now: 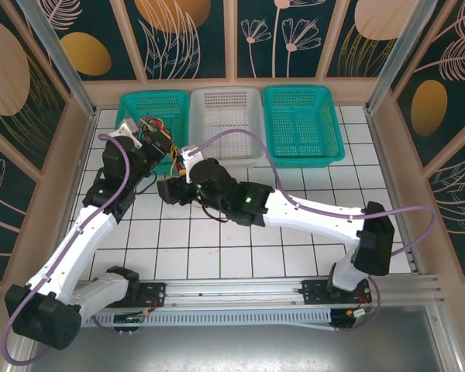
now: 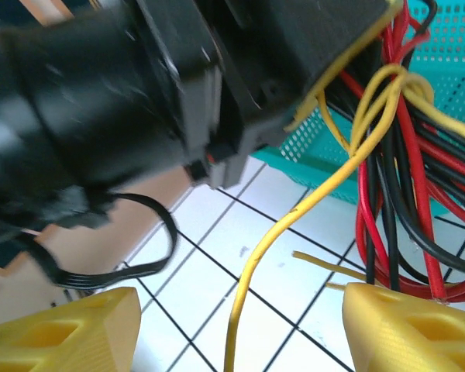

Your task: Untangle the cables

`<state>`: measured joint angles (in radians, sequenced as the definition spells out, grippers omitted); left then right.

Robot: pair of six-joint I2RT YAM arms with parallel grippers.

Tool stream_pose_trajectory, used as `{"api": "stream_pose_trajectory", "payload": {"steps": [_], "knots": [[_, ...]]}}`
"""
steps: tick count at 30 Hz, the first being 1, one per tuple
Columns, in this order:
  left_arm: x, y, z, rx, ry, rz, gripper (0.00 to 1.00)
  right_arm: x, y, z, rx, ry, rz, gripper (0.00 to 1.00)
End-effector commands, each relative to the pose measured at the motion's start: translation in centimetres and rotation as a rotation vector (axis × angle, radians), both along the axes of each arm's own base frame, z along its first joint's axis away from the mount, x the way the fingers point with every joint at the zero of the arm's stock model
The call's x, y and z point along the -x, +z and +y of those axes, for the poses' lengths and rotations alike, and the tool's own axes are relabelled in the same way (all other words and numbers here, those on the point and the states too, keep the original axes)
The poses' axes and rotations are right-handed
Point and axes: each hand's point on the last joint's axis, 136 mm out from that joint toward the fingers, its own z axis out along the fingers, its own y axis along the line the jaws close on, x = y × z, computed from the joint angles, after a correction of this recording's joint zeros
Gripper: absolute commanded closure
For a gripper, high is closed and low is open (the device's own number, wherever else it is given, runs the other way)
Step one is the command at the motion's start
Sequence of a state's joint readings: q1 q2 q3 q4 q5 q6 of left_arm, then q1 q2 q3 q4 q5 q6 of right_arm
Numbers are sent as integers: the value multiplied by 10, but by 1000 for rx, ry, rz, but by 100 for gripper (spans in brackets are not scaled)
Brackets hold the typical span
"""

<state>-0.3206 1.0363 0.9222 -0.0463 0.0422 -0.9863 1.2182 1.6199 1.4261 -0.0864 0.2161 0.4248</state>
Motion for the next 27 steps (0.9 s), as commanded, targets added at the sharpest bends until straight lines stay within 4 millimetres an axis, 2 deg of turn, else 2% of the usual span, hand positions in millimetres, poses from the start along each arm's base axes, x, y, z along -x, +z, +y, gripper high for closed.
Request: {"api": "stream_pose_trajectory", "payload": {"steps": [1,4,9,11,13,15,19,23,27], "knots": [[0,26,4,44,25,-46,100,-11,26,-5,-45,-66,-30,33],[1,30,3,61,20,-57,100,-20,18,-12,-20,-113,-19,41],[1,27,2,51,15,-54,100,-21,17,-15,-33,-101,5,73],[2,26,2,46,13,-55,100,-20,19,-15,-29,-89,-2,91],[2,24,1,41,5,-54,100,-22,23,-18,-19,-98,-13,100],[2,23,1,28,0,-54,100,-28,32,-27,-18,-116,-30,100],[5,24,-6,-18,-59,-88,100,-47,61,-59,-28,-123,-65,100],[16,44,-39,32,-269,-188,100,-70,79,-100,-9,-47,-68,100],[41,74,-76,152,-537,-303,100,-93,87,-146,-36,20,-53,100]]}}
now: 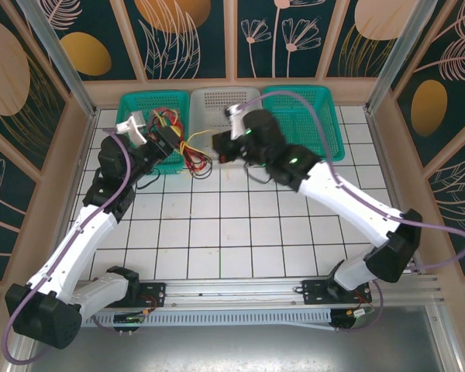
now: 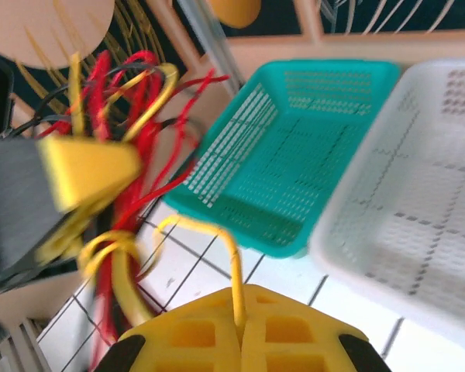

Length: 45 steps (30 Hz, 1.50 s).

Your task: Untangle the cables

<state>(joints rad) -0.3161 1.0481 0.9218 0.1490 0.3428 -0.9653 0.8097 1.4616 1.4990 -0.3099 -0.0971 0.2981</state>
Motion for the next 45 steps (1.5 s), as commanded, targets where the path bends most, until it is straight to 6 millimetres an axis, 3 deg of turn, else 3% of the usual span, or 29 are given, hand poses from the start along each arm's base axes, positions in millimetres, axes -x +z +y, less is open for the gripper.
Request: {"api": "stream_pose_trajectory", "payload": {"steps": [1,5,9,16,20,23,25,27,29,31,34,37,42,45], "knots": [[32,35,-35,95,-295,-153,100,-4,30,-37,-43,84,-49,100],[60,63,-44,224,-449,-252,100,-33,12,-62,-14,21,-54,100],[83,92,-41,335,-534,-338,100,-34,-9,-48,-116,82,-16,100],[93,141,-21,530,-509,-474,100,7,-39,-9,-374,148,30,100],[76,157,-3,637,-389,-528,100,46,-57,21,-417,173,60,100],[31,137,15,629,-136,-432,100,81,-62,41,-434,175,72,100],[-1,109,28,567,57,-329,100,102,-62,55,-421,176,78,100],[-18,82,42,483,198,-288,100,119,-55,69,-394,192,71,100],[-26,48,54,442,303,-226,100,136,-37,80,-373,221,33,100],[-26,23,59,384,338,-217,100,142,-4,80,-363,203,-29,100],[-21,-9,55,239,335,-172,100,133,45,63,-358,136,-113,100],[-1,-30,60,207,325,-160,100,101,76,36,-291,44,-158,100],[42,-22,35,234,105,-240,100,29,103,-29,-227,-78,-163,100],[77,1,8,331,-148,-312,100,-2,94,-60,-242,-40,-113,100]]}}
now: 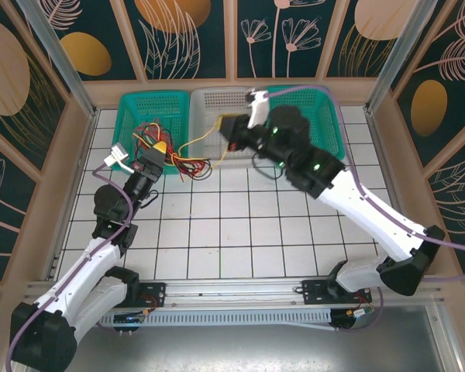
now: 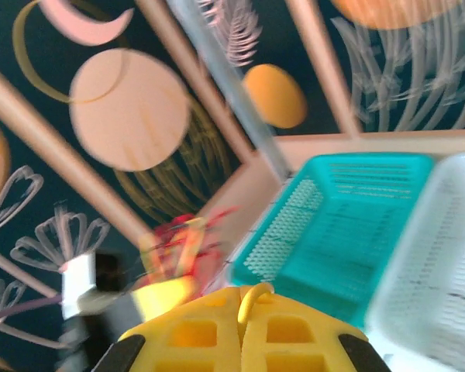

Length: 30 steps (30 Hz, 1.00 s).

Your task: Untangle the cables

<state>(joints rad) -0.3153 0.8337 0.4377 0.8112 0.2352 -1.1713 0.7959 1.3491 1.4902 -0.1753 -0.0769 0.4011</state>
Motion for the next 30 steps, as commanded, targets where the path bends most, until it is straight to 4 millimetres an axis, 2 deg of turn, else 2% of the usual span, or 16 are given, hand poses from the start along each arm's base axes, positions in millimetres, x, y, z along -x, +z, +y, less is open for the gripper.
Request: {"api": "stream_pose_trajectory", "payload": {"steps": [1,4,8,10,12,14,16,18,20,21,23,25,27,30], "knots": [[43,20,-33,27,-304,-138,100,-23,7,-47,-20,32,2,100],[68,50,-41,105,-467,-228,100,-40,-34,-64,-75,113,77,100],[86,102,-42,159,-563,-347,100,-44,-99,-66,-59,98,153,100],[89,130,-39,191,-570,-409,100,-34,-134,-55,-72,115,207,100],[84,148,-32,236,-536,-443,100,-19,-159,-42,-80,118,236,100],[71,161,-24,293,-475,-459,100,2,-174,-24,-122,138,254,100],[51,166,-11,362,-375,-450,100,29,-183,0,-195,190,279,100],[32,167,-1,397,-275,-443,100,57,-185,25,-225,250,298,100],[14,160,8,358,-128,-435,100,88,-173,51,-227,310,273,100],[-2,150,12,297,-25,-387,100,104,-162,62,-231,349,255,100],[-34,119,32,170,222,-253,100,129,-139,78,-219,396,219,100],[-49,84,60,130,414,-139,100,149,-120,89,-176,420,177,100],[-52,55,75,196,453,-59,100,162,-104,96,-132,437,150,100],[-58,25,75,234,432,25,100,177,-76,101,-124,521,128,100]]}}
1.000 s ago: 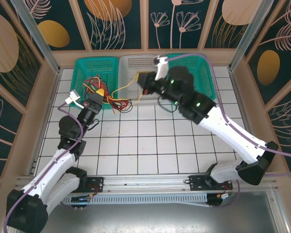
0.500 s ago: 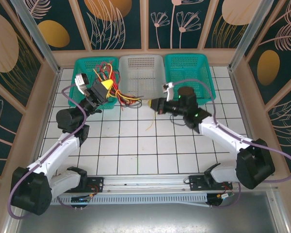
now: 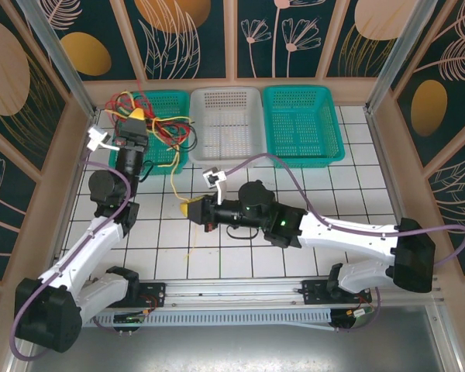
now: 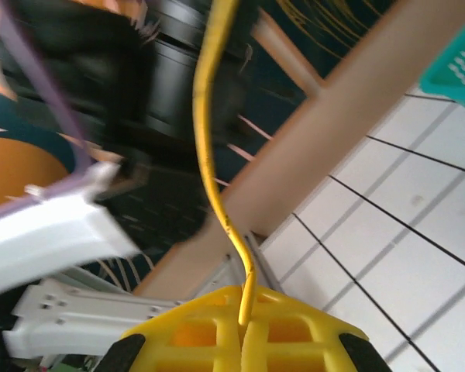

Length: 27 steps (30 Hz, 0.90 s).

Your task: Untangle the cables

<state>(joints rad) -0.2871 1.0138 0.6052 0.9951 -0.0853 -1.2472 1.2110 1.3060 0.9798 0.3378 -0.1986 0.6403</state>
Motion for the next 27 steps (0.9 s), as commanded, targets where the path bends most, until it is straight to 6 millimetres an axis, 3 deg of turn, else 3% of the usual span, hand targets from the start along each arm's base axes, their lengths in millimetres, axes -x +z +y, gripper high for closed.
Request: {"api": "stream_pose_trajectory", "payload": {"steps": [1,4,8,12,15,21,24,27], "knots": [[-18,-51,23,21,136,174,100,10,39,-1,-1,34,-90,100],[-21,-86,29,-19,179,296,100,24,82,0,-32,92,-162,100],[-20,-115,23,-129,165,394,100,26,158,-25,-140,37,-302,100],[-7,-144,27,-223,182,482,100,1,214,-72,-234,-118,-386,100],[5,-161,25,-290,159,512,100,-26,233,-109,-279,-248,-390,100],[30,-199,15,-399,64,572,100,-105,216,-183,-184,-603,-269,100],[39,-216,7,-392,-1,594,100,-137,186,-205,-91,-677,-182,100],[45,-227,-1,-321,-66,584,100,-157,133,-200,25,-659,-69,100]]}}
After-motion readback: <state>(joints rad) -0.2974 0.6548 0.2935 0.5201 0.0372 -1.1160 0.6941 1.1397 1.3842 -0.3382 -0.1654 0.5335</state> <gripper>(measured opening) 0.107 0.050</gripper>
